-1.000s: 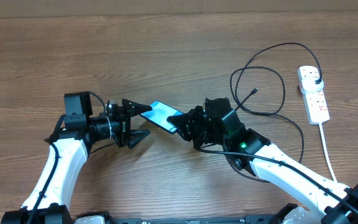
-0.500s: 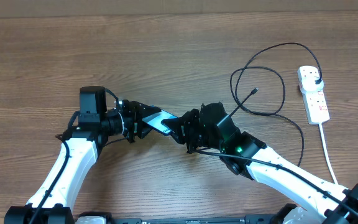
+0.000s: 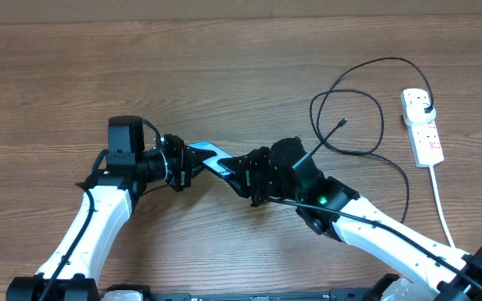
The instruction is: Plug charger to phone and switch on socket
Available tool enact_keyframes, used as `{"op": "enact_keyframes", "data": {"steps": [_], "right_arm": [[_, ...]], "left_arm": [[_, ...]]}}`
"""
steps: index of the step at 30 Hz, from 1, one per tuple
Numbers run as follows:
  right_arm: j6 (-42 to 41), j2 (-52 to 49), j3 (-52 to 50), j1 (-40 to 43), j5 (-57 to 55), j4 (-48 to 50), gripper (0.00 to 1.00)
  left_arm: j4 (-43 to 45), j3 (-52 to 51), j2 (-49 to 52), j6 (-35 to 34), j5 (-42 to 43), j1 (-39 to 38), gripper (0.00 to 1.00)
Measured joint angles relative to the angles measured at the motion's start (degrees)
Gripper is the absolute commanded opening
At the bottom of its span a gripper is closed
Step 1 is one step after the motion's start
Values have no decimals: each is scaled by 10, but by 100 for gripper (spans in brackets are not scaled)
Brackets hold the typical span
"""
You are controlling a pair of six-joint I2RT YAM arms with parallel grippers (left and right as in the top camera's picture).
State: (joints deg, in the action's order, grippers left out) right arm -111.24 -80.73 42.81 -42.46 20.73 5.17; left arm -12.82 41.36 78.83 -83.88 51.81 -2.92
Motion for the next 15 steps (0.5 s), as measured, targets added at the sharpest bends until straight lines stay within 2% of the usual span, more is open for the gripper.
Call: {"op": "enact_keyframes", "data": {"steps": [3,4,9,12,15], "right_arm": [[22,0,1,0,-5,-20,36],[29,0,1,-1,-7,-24,41],[196,2,3,-7,-105,-105,60],[273,2,3,-7,-174,-140,65],[307,2,3,-7,-212,-155,66]], "left_arm": [[6,0,0,3,-14,-1,4],[6,0,0,11,-19,-2,4],[-22,0,1,108,-98,-3,4],[-22,0,1,148,-106,-1,4],[-22,0,1,178,-96,0,4]]}}
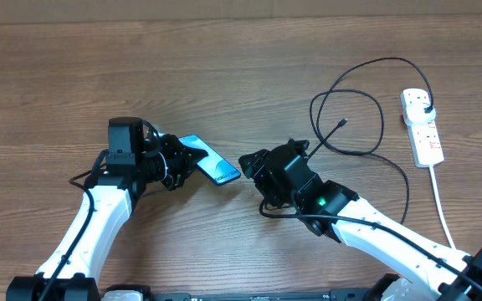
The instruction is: Plug charger to phone and switch on socket
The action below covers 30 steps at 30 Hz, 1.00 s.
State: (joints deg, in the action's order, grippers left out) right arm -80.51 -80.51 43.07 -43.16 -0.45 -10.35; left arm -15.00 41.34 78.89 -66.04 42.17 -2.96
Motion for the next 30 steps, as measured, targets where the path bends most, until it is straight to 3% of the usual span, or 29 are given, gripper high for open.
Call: {"op": "enact_keyframes", "data": {"steps": [7,16,22,24,26,27,29,30], "right_arm": [[28,0,0,14,-37,-28,67],[34,0,0,39,-45,-54,70],[37,0,0,49,-46,-66,79],[38,0,0,49,-47,-70,87],[40,0,0,49,-47,-78,88],[40,0,0,49,-48,-81,85],[40,0,0,49,-48,-83,56],[38,0,0,49,-49,-84,53]], "left_arm": [[50,0,6,7,66,8,4],[242,38,137,-81,217,9,4],[257,137,274,-103,344,5,4],[257,143,285,-103,362,0,4],[257,143,286,-103,376,-6,4],[258,144,286,-103,384,-10,4],[258,144,286,-102,395,-12,4],[258,144,286,-100,404,-15,4]]}}
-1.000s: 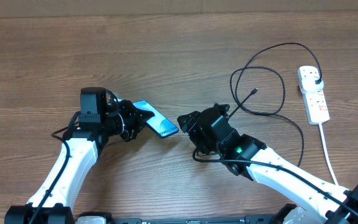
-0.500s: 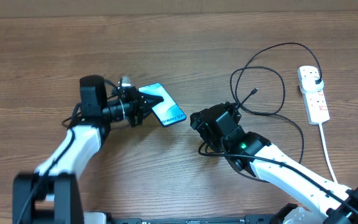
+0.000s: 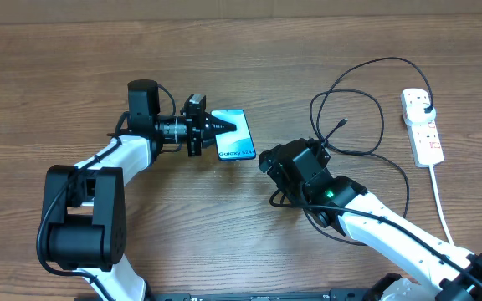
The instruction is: Plug charger to phone and switch on socket
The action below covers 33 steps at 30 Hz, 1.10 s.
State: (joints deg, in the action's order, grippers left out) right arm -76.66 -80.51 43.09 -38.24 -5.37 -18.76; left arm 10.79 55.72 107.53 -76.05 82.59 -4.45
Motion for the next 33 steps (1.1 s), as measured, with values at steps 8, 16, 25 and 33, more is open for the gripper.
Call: {"op": "enact_keyframes", "data": {"steps": [8,16,25,33], "right_arm": [[46,0,9,13,-3,-50,44],[101,0,126,97,2,-208,47],[173,-4,158,204,36,-234,50],[225,-97,170,279,38,-207,50]], "left_arm": [[0,1,0,30,38,-1,4],[1,1,0,41,42,-1,4],[1,1,0,42,42,-1,4],[0,2,0,42,35,-1,4]]}}
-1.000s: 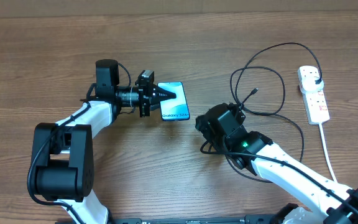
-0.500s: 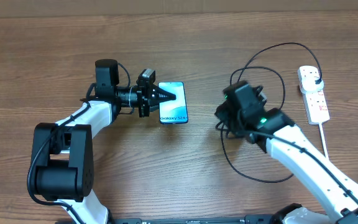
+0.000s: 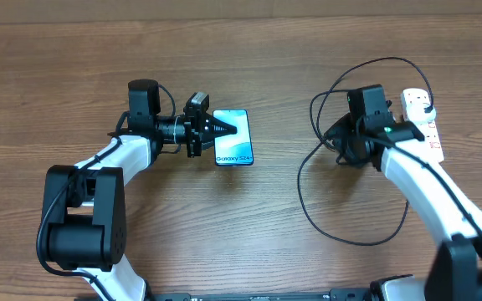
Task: Plug charger to phone and switch on socket
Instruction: 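Move right gripper to the black cable and grasp the USB-C plug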
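Note:
The phone, screen lit blue, lies level near the table's middle. My left gripper is shut on its left edge. The black charger cable runs in loops from the white socket strip at the right, where its plug sits. My right gripper hangs over the spot where the cable's free end lies. That end is hidden under it, and I cannot tell how the jaws stand.
The wooden table carries nothing else. The strip's white lead runs toward the front right. The cable's big lower loop lies between the phone and the right arm.
My right gripper has moved from the front middle of the table to the right, over the cable's free end. The cable's lower loop now shows. The phone has shifted slightly in my left gripper.
Both grippers met at the phone in the front middle. Then the right one stood apart and the left held the phone alone. The left then had it farther back, level. Now the right gripper is at the cable near the socket strip.

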Available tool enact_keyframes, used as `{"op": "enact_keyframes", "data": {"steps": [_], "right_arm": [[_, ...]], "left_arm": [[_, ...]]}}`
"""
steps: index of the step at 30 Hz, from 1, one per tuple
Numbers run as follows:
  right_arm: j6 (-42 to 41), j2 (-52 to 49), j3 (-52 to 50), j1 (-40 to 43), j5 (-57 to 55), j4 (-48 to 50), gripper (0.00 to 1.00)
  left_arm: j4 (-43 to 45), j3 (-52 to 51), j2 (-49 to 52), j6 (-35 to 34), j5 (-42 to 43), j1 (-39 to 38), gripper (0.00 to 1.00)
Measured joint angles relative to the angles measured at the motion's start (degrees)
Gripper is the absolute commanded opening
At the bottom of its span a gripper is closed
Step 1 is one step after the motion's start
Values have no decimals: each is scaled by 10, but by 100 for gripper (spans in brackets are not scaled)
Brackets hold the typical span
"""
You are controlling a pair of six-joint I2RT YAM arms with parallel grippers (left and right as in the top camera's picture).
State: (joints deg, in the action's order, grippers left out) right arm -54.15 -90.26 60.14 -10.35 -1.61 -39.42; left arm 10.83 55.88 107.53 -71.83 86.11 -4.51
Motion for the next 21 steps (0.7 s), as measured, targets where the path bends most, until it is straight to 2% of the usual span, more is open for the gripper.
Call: {"op": "enact_keyframes", "data": {"steps": [10,15,18,21], "right_arm": [[27,-142,12,1,-41,116,49],[30,-162,12,1,-59,144,49],[32,-164,12,1,-71,153,42],[32,-171,15,-2,-78,154,41]], "left_arm": [[-1,0,0,0,-4,0,4],[-1,0,0,0,-4,0,4],[-1,0,0,0,-4,0,4],[-1,0,0,0,-4,0,4]]}}
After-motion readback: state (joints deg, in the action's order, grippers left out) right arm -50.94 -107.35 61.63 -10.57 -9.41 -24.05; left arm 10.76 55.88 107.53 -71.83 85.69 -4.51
